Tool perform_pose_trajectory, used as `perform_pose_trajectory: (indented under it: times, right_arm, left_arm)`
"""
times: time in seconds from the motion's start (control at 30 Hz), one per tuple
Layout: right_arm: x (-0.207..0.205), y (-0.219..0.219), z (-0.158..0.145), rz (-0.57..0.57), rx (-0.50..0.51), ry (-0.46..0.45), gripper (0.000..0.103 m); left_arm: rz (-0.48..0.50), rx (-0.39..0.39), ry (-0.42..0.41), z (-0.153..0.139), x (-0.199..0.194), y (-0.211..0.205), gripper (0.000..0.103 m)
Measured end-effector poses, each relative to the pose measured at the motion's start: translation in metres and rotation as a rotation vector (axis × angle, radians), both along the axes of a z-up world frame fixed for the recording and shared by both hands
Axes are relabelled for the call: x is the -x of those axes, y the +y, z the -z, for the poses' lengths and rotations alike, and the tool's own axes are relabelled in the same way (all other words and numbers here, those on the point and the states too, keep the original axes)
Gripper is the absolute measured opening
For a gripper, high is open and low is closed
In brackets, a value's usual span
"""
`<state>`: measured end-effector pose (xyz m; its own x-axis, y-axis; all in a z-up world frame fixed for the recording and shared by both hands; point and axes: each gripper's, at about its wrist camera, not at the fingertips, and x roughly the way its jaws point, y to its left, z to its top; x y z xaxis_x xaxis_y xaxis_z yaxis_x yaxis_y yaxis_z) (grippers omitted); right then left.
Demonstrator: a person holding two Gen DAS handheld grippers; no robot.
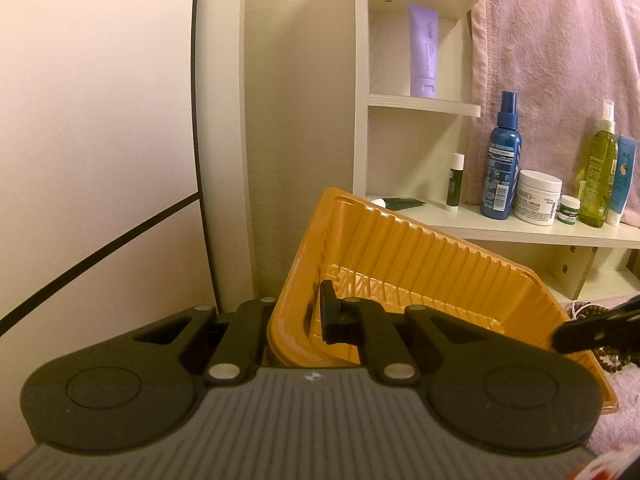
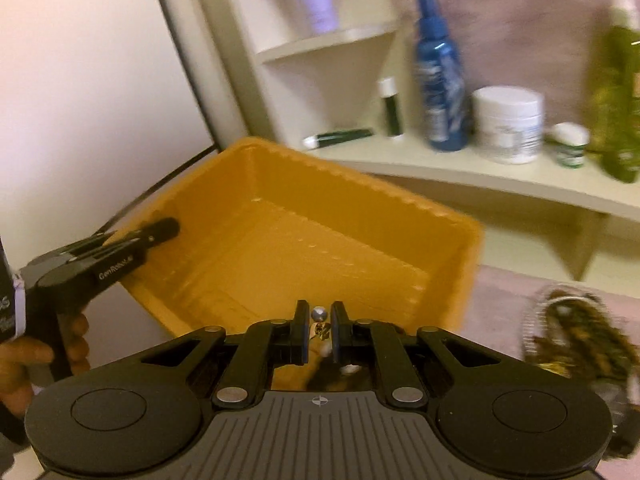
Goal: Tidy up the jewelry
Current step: 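Carry the pearl earring over the orange tray and release it, then return the right gripper to the pile and grasp the black watch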
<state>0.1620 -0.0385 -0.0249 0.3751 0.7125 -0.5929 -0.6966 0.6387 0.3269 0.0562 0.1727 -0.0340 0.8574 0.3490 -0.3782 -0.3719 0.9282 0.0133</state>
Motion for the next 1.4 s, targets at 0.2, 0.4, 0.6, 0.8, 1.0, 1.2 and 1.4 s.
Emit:
perform_pose_trajectory:
  times: [0.2, 0.4, 0.6, 0.8, 1.0, 1.2, 1.4]
  right_arm:
    - [-0.004, 0.031, 0.021, -0.03, 0.054, 0.051, 0.011]
    - [-0.007, 0.041, 0.029, -0.018, 0.058, 0.058, 0.012]
    - [-0.007, 0.023, 0.014, 0.029, -0.03, 0.038, 0.035]
    - [-0.01, -0.024, -0.007, 0.143, -0.138, 0.029, 0.042]
    - [-0.016, -0.088, -0.009, 0.3, -0.135, 0.073, 0.057]
    - [-0.012, -0.145, 0.001, 0.427, -0.047, 0.095, 0.061]
    - [0.003, -0.177, 0.008, 0.484, 0.022, 0.038, 0.061]
  left_arm:
    - [0.002, -0.001, 0.004, -0.001, 0.0, 0.001, 0.008]
    - [-0.005, 0.007, 0.015, 0.0, 0.0, 0.002, 0.008]
    - [0.001, -0.007, 0.034, -0.003, -0.003, 0.001, 0.008]
    - [0.0, -0.017, 0.051, -0.005, -0.005, 0.0, 0.008]
    - [0.003, -0.029, 0.077, -0.007, -0.007, 0.0, 0.008]
    - [0.0, -0.029, 0.11, -0.01, -0.011, 0.0, 0.009]
    - [-0.003, -0.046, 0.151, -0.012, -0.015, -0.001, 0.009]
